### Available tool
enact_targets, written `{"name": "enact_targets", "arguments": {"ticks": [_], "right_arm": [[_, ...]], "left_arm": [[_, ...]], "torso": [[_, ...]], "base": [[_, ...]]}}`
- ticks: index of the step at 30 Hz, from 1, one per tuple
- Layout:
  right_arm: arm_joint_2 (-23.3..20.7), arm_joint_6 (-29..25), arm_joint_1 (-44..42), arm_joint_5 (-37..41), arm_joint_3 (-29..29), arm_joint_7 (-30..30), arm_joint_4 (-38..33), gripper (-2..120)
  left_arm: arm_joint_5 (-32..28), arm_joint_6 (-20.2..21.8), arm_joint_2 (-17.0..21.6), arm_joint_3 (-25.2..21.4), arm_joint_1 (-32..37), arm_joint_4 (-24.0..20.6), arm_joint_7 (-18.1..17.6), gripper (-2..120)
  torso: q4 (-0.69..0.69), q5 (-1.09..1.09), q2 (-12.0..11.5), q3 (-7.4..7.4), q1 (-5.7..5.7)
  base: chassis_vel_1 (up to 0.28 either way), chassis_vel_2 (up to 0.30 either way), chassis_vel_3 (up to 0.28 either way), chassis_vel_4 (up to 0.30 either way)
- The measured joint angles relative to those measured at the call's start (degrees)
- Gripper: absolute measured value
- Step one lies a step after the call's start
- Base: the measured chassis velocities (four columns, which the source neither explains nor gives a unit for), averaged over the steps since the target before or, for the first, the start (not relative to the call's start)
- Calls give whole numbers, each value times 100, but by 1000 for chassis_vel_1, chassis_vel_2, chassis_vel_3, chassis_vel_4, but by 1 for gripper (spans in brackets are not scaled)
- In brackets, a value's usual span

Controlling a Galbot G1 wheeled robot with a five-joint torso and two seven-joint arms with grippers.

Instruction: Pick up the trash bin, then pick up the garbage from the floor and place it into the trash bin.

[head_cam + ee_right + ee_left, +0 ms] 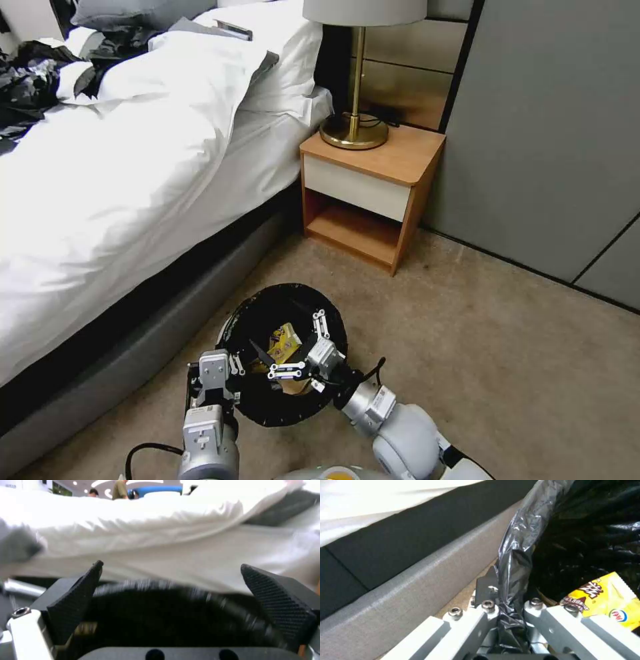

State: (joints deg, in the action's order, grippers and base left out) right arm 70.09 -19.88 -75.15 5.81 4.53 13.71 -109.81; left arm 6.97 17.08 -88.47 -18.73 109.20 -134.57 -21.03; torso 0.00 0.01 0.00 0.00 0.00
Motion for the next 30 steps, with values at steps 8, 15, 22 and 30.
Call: {"name": "enact_targets", "arguments": {"ticks": [8,15,22,30], "right_arm": [[-108,81,-83,-162,-533,-33,-1187,100],[98,148,-464,-381,-1097,-869,-1858,100],[452,-77,-1109,-890,-1603,-1532,-1721,100],[812,-365,-1522,-1007,-1914,-2142,-1198,100]], "left_arm": [[47,-4,25,19,37,61,3,1],[16,-12,53,-67,55,59,2,1],[-68,-37,63,-127,45,40,-26,1],[-238,-62,78,-143,29,13,-66,1]], "torso": [[0,0,0,0,0],[0,0,0,0,0],[-1,-1,0,0,0],[0,-1,0,0,0]], "base": [[0,0,0,0],[0,0,0,0],[0,0,0,0],[0,0,0,0]]}}
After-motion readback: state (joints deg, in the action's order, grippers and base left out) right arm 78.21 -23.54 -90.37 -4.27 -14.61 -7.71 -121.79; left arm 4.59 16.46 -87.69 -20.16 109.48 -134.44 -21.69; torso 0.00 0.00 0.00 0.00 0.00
